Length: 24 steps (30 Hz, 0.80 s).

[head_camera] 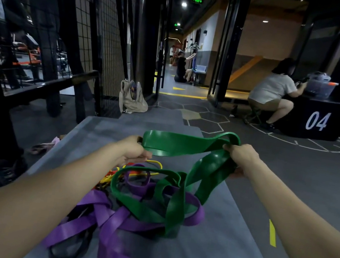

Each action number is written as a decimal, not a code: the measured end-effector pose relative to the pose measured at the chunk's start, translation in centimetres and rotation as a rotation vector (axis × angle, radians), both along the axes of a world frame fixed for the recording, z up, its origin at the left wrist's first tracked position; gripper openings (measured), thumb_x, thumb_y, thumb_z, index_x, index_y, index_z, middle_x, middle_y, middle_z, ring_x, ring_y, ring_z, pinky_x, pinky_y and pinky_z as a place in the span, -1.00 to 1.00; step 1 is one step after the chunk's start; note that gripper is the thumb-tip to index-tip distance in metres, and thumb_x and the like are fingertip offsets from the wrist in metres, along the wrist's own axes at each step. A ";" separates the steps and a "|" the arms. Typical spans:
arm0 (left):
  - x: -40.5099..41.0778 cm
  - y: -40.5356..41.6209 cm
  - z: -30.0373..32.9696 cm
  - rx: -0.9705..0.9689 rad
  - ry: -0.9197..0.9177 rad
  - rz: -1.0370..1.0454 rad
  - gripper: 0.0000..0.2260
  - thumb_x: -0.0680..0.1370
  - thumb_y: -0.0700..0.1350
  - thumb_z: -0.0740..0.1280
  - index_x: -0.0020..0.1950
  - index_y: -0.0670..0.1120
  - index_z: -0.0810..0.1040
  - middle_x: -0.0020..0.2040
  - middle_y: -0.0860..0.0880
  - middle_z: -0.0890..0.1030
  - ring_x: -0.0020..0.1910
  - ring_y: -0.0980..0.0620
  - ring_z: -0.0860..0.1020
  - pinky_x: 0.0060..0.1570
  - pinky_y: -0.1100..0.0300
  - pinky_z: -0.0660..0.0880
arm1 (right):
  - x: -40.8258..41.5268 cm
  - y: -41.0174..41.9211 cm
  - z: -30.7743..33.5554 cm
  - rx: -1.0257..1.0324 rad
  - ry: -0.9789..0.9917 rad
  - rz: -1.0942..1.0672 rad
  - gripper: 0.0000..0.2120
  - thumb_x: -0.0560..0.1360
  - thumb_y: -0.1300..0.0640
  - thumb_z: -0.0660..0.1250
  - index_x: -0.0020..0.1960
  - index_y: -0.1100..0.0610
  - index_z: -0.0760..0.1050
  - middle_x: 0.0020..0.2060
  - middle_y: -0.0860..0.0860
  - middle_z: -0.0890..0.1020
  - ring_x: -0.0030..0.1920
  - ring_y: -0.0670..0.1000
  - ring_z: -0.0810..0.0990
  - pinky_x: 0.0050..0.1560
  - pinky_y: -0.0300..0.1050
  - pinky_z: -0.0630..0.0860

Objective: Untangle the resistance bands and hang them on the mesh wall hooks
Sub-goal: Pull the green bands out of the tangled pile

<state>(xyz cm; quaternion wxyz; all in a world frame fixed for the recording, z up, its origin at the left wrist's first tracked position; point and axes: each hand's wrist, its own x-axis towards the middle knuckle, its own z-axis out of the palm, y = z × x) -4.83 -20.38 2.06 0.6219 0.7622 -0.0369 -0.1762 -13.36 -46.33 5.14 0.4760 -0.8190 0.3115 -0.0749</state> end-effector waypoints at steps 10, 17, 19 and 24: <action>0.2 -3.5 -5.2 0.114 -0.108 -0.115 -0.69 0.47 -0.43 0.32 0.19 -0.23 0.46 -0.13 -0.07 0.56 -0.14 0.06 0.52 -0.43 0.44 0.50 | -0.2 -2.3 -4.5 0.000 0.065 -0.078 -0.69 0.51 -0.01 0.28 -0.05 0.27 0.46 -0.17 0.23 0.58 -0.23 0.26 0.65 -0.19 0.21 0.62; 2.1 -7.8 -7.7 0.320 -0.355 -0.207 -0.76 0.49 -0.30 0.35 0.14 -0.15 0.51 -0.04 -0.09 0.58 -0.09 0.00 0.54 -0.17 0.25 0.42 | -0.4 -4.0 -8.8 -0.095 0.244 -0.077 -0.74 0.53 0.12 0.19 -0.03 0.33 0.49 -0.15 0.27 0.59 -0.25 0.27 0.64 -0.24 0.19 0.63; 2.9 -8.9 -8.9 0.475 -0.435 -0.273 -0.69 0.48 -0.28 0.34 0.22 -0.18 0.49 0.11 -0.11 0.59 0.09 -0.06 0.55 0.01 0.23 0.44 | -0.5 -4.1 -9.5 -0.116 0.292 -0.077 -0.75 0.50 0.11 0.17 -0.06 0.30 0.48 -0.20 0.23 0.59 -0.27 0.25 0.65 -0.21 0.16 0.63; 4.6 -9.7 -12.0 0.945 -0.619 -0.314 -0.56 0.44 -0.07 0.40 0.28 -0.08 0.38 0.26 -0.14 0.40 0.30 -0.17 0.36 0.29 -0.04 0.33 | -0.4 -4.9 -11.0 -0.246 0.402 -0.051 -0.78 0.48 0.08 0.15 -0.01 0.20 0.44 -0.23 0.13 0.54 -0.22 0.20 0.62 -0.13 0.05 0.63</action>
